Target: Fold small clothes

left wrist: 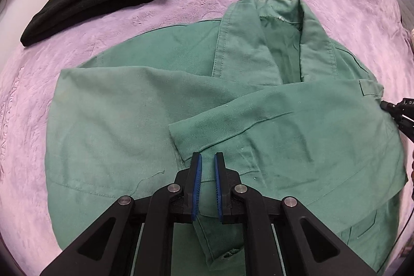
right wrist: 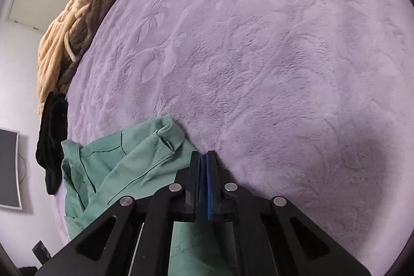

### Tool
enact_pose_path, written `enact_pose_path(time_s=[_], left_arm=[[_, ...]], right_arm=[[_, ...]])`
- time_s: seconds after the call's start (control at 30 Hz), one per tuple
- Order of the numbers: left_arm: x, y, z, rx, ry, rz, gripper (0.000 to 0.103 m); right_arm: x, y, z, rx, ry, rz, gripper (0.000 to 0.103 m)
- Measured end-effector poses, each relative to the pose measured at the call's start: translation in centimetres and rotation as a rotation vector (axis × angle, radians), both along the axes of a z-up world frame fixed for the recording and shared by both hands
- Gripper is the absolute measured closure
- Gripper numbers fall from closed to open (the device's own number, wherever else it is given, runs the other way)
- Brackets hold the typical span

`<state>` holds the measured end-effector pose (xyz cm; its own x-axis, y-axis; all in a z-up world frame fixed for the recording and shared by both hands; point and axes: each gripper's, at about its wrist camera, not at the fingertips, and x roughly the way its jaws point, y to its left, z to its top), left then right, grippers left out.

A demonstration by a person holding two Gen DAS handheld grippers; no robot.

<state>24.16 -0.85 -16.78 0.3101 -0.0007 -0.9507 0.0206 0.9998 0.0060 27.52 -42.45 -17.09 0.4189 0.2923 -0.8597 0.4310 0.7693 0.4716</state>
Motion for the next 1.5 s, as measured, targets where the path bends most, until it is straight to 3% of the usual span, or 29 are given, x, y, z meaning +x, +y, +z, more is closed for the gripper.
enact_pose_path(time_s=[0.23,0.37,0.47,0.57,0.63,0.67,0.73,0.77,0.83,0.9,1.2,1.3,1.33,1.43,1.5], left_arm=[[-0.9,1.9,2.9,-0.021,-0.004,0.04,0.092],[-2.4,1.2,4.1,-0.07,-0.018,0.017,0.092],[-3.5,-0.6,3.0,-0.051,0.01,-0.026,0.092],[-4.2,-0.8,0.0,0.001,0.078,-0.021,0.092],[-4.8,-0.1,0.0,-0.027,0.063,-0.01,0.091],[-4.9,0.1,0.2,-0.002,0.069,-0.004,0.091],[-5.2,0.6,0.6,0.055,0.083,0.008,0.091],[-5.5,1.1,0.8,0.06,0.088,0.021,0.091],[-6.2,1.9,1.6,0.05,0.094,0.044,0.091],[-7.4,2.4,2.6,0.053,0.087,0.06,0.091],[-12.9,2.0,5.3,0.058,0.11,0.119,0.091],[-14.3,1.5,5.4,0.054,0.113,0.132,0.091],[-15.0,1.3,5.6,0.049,0.109,0.14,0.091],[-16.1,1.0,5.7,0.069,0.117,0.185,0.004],[-16.9,0.8,6.2,0.088,0.082,0.212,0.001]], right_arm=[[-6.0,3.3,5.1,-0.025,-0.055,0.219,0.096],[-9.2,7.2,4.7,-0.032,-0.023,0.33,0.096],[-10.5,7.7,1.8,-0.124,0.076,0.344,0.096],[-11.8,5.8,0.8,-0.025,0.087,0.264,0.097],[-12.5,5.3,1.7,-0.039,0.085,0.257,0.096],[-12.7,5.2,2.0,-0.046,0.087,0.262,0.096],[-13.5,5.1,2.7,-0.037,0.098,0.269,0.087],[-13.8,5.1,3.2,-0.035,0.098,0.27,0.083],[-14.6,5.2,4.1,-0.031,0.089,0.271,0.062],[-15.5,5.4,4.9,-0.023,0.084,0.266,0.053],[-19.1,7.1,6.7,0.035,0.1,0.311,0.047],[-20.0,7.5,6.9,0.048,0.106,0.332,0.033],[-20.3,7.7,7.0,0.053,0.108,0.343,0.033],[-20.9,8.0,6.9,0.068,0.122,0.37,0.033],[-21.2,8.2,6.8,0.074,0.131,0.384,0.033]])
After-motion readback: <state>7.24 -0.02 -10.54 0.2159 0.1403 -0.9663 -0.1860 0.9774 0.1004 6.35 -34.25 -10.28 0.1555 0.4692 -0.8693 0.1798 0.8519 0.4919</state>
